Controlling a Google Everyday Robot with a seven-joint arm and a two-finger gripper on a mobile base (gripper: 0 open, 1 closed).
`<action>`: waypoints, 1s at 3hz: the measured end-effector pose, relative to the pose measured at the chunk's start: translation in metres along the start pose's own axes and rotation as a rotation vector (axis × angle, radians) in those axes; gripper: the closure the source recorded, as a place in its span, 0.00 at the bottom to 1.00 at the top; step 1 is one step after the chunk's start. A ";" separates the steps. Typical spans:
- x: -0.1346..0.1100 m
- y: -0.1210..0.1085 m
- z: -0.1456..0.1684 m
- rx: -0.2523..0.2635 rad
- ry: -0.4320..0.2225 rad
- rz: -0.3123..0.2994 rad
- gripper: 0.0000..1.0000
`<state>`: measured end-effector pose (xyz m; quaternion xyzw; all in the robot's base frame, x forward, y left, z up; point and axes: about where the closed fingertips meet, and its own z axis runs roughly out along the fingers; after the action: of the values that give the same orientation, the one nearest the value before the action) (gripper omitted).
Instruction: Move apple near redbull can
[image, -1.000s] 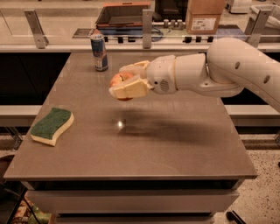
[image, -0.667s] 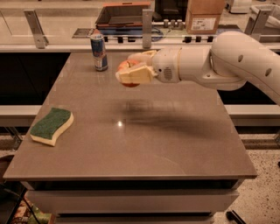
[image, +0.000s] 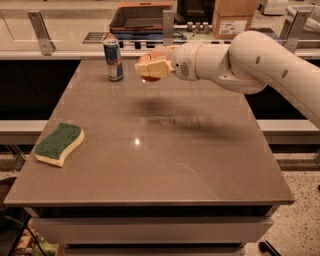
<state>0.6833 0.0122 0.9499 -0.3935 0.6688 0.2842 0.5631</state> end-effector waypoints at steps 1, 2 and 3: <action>0.003 -0.020 0.029 0.029 -0.011 -0.010 1.00; 0.008 -0.029 0.058 0.039 -0.024 -0.023 1.00; 0.015 -0.033 0.081 0.039 -0.033 -0.024 1.00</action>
Offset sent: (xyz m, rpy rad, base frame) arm 0.0829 0.0467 -0.0291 0.0090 -0.0664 -0.0506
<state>0.7538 0.0583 0.9209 -0.3857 0.6601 0.2708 0.5849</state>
